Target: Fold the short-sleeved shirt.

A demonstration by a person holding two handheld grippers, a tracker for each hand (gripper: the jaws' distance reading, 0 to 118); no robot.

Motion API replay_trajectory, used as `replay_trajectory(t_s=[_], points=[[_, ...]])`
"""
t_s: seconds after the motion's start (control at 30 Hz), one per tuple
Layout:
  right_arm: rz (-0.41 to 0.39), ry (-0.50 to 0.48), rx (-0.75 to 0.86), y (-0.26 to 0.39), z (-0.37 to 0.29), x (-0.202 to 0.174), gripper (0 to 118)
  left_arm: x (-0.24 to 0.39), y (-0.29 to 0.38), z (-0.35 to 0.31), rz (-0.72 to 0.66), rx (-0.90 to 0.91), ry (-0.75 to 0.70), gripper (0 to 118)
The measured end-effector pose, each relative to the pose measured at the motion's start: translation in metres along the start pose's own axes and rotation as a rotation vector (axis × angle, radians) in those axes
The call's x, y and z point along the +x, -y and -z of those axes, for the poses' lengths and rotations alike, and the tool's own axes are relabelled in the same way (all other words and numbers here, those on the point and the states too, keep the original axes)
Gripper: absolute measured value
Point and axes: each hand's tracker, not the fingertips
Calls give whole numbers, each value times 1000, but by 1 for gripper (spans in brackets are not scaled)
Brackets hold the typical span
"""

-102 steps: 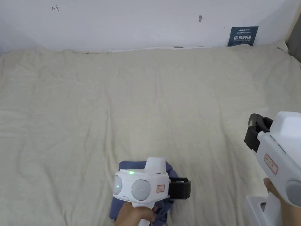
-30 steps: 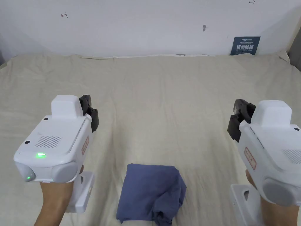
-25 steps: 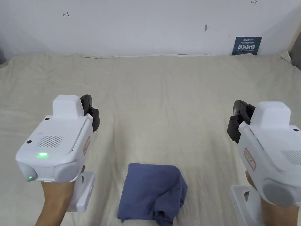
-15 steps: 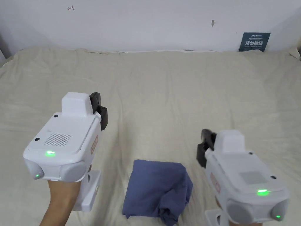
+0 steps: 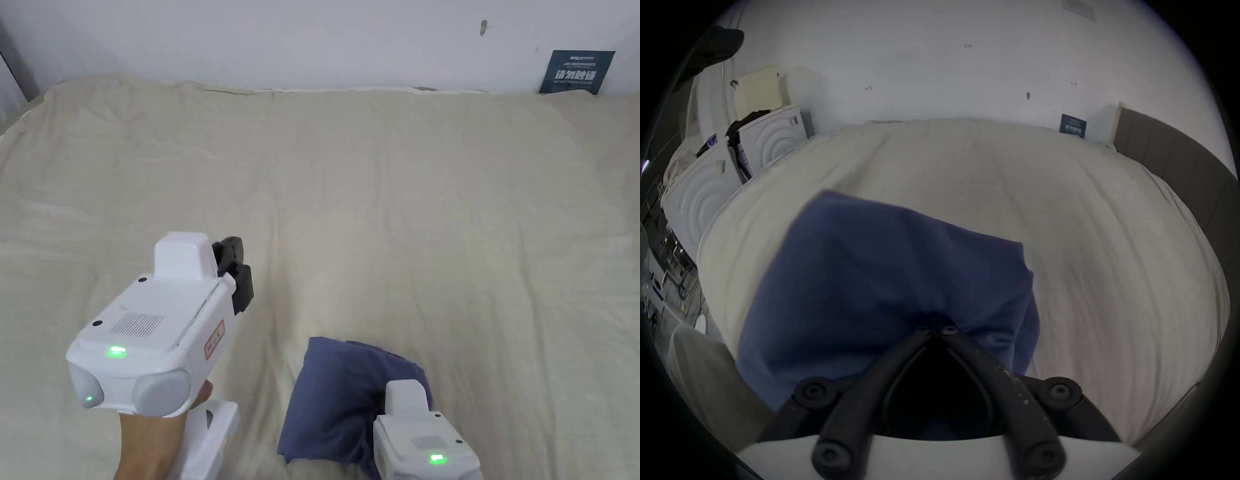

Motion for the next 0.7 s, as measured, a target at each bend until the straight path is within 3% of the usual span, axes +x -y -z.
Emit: replay_trajectory(t_s=[0.03, 0.1, 0.13, 0.2, 0.23, 0.27, 0.33, 0.5, 0.57, 0.6, 0.7], points=[[-13, 0, 63, 2, -6, -3, 2, -2, 5, 4, -31, -43, 19, 0], [-41, 10, 40, 2, -7, -5, 1, -2, 13, 10, -103, -139, 62, 4], [-50, 14, 41, 1, -6, -5, 1, -3, 20, 15, -142, -192, 85, 13], [-59, 10, 40, 2, -8, -3, 1, -8, 35, 28, -210, -307, 137, 43], [-54, 4, 40, 2, -9, -1, 1, -9, 46, 35, -239, -370, 156, 72], [-53, -2, 40, 2, -9, 1, 1, -10, 55, 42, -254, -429, 174, 91], [-54, -11, 39, 2, -9, 2, 1, -10, 73, 55, -259, -514, 200, 117], [-48, -26, 35, 1, -10, 4, 1, -3, 102, 78, -269, -699, 230, 118], [-46, -32, 35, 1, -9, 5, 1, 1, 112, 87, -273, -757, 255, 111], [-45, -35, 34, 1, -9, 6, 2, 2, 116, 90, -280, -769, 262, 100], [-58, -44, 30, -1, -10, 7, 2, 0, 127, 98, -331, -785, 328, 45]])
